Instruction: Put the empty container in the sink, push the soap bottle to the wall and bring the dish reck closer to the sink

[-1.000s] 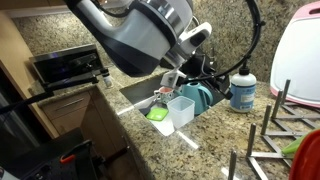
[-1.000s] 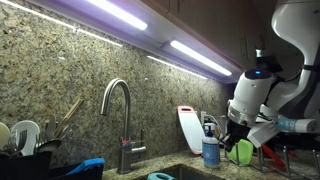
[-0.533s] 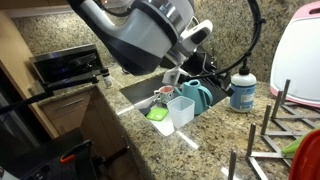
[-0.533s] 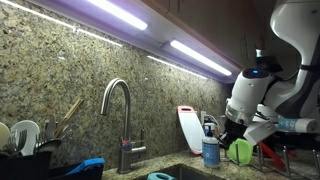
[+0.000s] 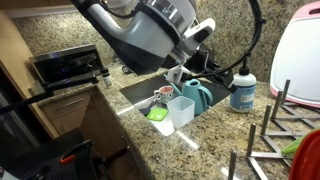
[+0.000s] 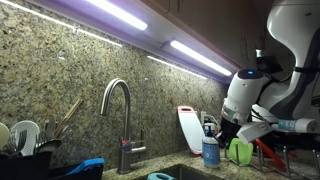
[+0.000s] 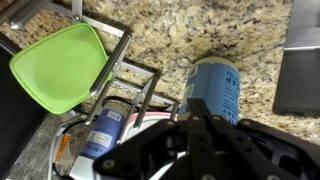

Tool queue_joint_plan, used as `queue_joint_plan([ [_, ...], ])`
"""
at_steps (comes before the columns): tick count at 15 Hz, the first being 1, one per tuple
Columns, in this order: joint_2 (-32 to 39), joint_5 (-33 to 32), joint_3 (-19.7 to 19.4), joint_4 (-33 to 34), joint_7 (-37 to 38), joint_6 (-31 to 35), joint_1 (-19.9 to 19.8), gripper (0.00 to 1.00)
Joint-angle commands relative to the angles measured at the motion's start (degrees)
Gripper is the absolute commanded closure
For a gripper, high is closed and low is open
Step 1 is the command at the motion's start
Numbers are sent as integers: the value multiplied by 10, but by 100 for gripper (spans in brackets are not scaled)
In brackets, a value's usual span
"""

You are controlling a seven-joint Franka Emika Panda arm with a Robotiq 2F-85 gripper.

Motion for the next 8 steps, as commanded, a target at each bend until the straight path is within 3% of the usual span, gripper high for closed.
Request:
queue_joint_plan([
  [1, 23, 13, 2, 31, 10, -3, -3, 100],
  [8, 40, 35, 12, 53, -1, -3, -13, 100],
])
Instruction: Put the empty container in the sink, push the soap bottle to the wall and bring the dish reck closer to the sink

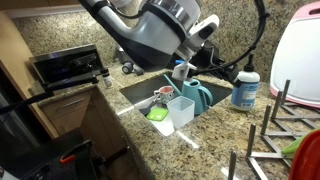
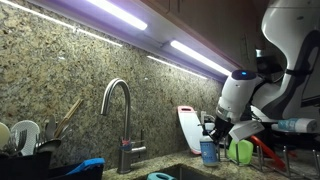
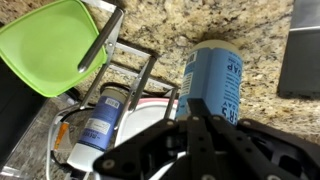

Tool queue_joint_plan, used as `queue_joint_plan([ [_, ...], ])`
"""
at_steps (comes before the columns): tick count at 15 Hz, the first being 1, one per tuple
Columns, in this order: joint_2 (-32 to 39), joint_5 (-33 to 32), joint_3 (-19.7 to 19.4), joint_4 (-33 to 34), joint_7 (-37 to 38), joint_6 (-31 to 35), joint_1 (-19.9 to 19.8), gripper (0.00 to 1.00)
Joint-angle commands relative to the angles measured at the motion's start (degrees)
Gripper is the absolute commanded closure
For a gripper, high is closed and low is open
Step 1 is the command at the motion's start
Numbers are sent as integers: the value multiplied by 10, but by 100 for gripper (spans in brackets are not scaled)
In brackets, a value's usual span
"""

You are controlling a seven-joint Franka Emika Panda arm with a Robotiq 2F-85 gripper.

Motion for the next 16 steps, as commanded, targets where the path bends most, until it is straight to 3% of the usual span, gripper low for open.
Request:
queue_joint_plan([
  [1, 16, 11, 13, 20, -1, -3, -13, 100],
  [16, 49, 21, 57, 74, -4, -8, -44, 100],
])
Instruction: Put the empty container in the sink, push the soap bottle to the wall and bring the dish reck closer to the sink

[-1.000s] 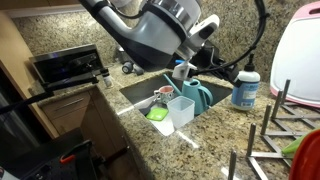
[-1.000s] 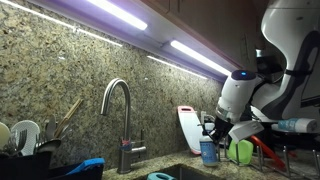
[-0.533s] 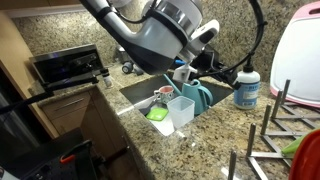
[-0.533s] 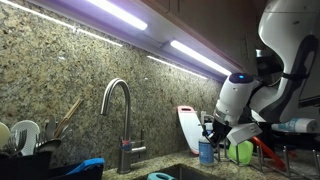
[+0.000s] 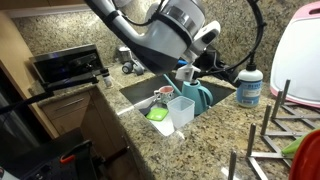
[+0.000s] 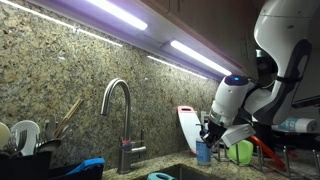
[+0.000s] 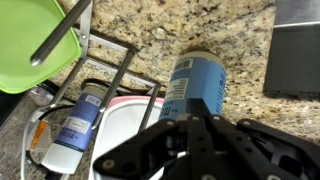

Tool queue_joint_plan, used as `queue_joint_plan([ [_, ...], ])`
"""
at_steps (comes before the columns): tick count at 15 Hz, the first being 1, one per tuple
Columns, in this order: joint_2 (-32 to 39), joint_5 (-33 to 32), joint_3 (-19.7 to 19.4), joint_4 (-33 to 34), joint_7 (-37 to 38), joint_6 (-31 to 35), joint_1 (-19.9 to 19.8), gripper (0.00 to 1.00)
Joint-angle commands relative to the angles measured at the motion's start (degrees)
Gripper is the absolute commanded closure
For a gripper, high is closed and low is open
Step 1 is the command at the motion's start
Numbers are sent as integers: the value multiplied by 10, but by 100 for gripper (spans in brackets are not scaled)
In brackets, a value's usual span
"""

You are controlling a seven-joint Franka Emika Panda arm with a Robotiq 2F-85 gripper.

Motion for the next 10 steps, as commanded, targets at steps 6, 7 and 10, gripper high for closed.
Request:
queue_joint_plan([
  [6, 5, -6, 17, 8, -20, -5, -9, 100],
  [7, -1, -3, 23, -2, -25, -17, -11, 100],
  [10, 13, -1, 20, 3, -14, -3, -8, 99],
])
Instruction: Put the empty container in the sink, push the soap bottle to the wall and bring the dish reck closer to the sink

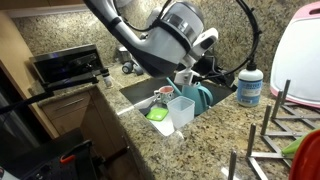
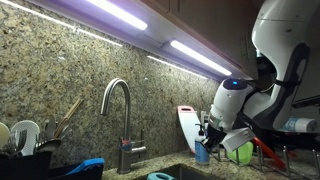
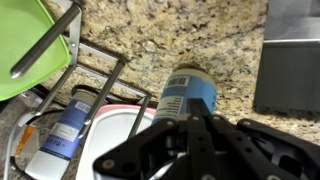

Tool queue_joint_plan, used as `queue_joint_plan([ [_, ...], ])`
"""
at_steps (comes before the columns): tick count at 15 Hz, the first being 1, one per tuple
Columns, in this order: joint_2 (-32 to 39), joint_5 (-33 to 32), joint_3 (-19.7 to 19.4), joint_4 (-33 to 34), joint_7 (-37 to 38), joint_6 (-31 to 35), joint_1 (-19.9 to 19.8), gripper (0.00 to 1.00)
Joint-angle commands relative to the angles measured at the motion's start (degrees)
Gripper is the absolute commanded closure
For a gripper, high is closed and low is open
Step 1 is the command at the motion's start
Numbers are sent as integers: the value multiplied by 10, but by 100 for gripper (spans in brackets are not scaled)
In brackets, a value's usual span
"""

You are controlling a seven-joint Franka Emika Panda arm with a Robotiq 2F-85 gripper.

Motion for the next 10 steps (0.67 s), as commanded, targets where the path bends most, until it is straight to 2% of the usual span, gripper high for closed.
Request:
queue_joint_plan([
  [1, 1, 0, 0, 0, 0, 0, 0, 99],
  [7, -1, -1, 1, -3, -3, 2, -2, 100],
  [10, -1, -9, -14, -9, 4, 13, 3, 100],
])
